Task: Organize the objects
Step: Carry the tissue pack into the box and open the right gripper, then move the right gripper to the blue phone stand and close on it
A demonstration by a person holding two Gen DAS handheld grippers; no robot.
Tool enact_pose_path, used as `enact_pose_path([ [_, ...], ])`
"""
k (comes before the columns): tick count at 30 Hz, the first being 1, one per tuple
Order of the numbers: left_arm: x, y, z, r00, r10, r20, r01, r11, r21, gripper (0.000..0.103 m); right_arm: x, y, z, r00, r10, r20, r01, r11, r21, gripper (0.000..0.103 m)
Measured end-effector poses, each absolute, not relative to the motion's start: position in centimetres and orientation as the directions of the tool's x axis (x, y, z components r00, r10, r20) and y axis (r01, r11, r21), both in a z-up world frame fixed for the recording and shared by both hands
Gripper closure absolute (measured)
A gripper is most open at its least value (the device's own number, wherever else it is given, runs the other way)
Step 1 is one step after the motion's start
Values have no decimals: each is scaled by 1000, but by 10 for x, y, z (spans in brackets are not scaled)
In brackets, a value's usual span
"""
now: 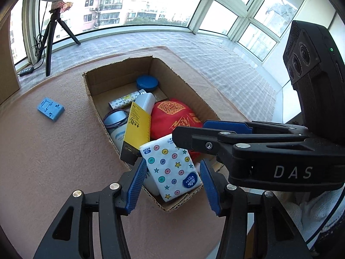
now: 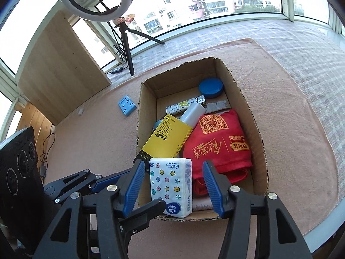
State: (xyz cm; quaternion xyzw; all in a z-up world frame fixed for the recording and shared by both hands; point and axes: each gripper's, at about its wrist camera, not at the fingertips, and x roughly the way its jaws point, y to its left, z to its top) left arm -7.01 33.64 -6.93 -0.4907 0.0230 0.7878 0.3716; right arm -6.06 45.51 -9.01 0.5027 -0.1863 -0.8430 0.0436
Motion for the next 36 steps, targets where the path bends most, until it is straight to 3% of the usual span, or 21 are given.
enact_pose_path([
  [22,-75,184,-74,-359,471,-806,-379,-862,-336,48,-85,378,-81,-514,-362,-778,-5,-905,425,50],
  [36,-74,54,-85,-442,377,-814,-160,-926,-342,48,-176,305,-91,-449,-379,-809,92,-921,380,50],
])
